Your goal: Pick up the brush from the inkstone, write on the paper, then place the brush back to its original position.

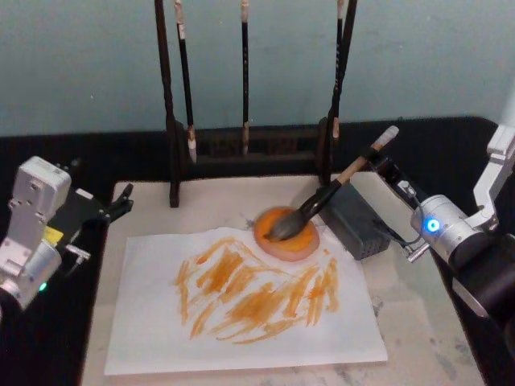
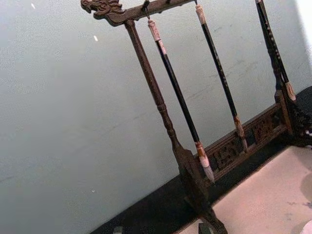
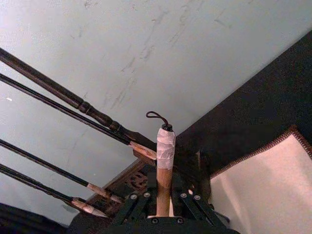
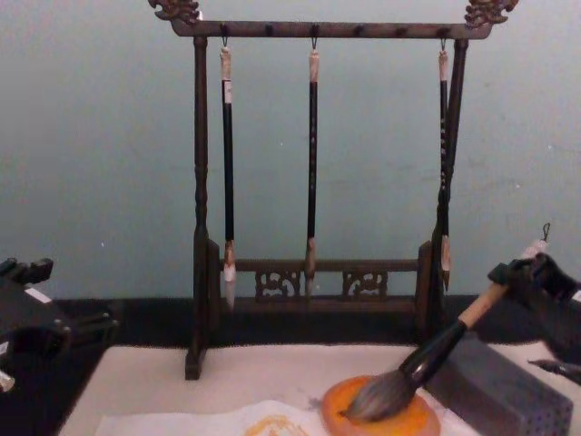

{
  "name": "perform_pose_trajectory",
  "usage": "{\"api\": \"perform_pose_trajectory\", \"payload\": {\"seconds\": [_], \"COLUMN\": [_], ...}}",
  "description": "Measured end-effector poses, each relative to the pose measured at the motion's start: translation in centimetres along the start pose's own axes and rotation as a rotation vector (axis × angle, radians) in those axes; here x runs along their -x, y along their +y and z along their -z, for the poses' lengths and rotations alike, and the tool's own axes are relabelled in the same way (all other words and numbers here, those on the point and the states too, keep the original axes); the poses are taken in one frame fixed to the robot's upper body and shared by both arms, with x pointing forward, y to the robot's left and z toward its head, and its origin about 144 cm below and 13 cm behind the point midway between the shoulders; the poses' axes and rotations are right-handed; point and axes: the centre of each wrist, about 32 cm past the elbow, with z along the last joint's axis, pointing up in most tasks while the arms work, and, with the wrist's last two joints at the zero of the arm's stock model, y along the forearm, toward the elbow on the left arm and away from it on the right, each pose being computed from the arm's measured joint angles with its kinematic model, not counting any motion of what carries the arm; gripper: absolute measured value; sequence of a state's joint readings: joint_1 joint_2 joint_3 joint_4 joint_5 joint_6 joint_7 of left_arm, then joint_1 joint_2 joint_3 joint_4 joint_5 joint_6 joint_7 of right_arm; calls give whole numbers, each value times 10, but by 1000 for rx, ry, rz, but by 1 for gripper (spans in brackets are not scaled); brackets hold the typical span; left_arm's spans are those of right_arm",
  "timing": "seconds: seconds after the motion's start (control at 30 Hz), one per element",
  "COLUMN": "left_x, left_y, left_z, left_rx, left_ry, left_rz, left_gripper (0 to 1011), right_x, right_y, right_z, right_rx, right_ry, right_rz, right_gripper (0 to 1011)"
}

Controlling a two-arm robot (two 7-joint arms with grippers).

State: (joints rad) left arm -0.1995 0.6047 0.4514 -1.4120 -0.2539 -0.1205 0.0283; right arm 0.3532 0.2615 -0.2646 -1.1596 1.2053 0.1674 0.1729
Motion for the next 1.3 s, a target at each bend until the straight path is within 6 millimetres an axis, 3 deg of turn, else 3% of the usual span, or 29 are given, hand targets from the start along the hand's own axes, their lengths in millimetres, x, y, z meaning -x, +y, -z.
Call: {"api": "perform_pose_trajectory", "payload": {"seconds": [0.2, 0.33, 0.4, 0.43, 0.73, 0.8, 1.03, 1.17, 1.3], "left_x": [0, 0, 0, 0, 0, 0, 0, 0, 0], "left_y": [0, 0, 0, 0, 0, 0, 0, 0, 0], "left_z": [0, 0, 0, 0, 0, 0, 0, 0, 0], "left_rx": [0, 0, 0, 0, 0, 0, 0, 0, 0], "left_ry": [0, 0, 0, 0, 0, 0, 0, 0, 0], "left_rz": [0, 0, 0, 0, 0, 0, 0, 0, 0], "left_gripper": [1001, 1001, 1001, 1001, 1001, 1001, 1001, 1001, 1001], "right_x": [0, 0, 0, 0, 0, 0, 0, 0, 0], "right_y": [0, 0, 0, 0, 0, 0, 0, 0, 0], "right_z": [0, 0, 0, 0, 0, 0, 0, 0, 0], "right_rx": [0, -1, 0, 0, -1, -1, 0, 0, 0], "right_ry": [1, 1, 1, 2, 2, 2, 2, 2, 2], "right_rz": [-2, -2, -2, -2, -4, -4, -5, -5, -5], "right_gripper": [175, 248, 304, 383, 621, 720, 923, 1000, 1000]}}
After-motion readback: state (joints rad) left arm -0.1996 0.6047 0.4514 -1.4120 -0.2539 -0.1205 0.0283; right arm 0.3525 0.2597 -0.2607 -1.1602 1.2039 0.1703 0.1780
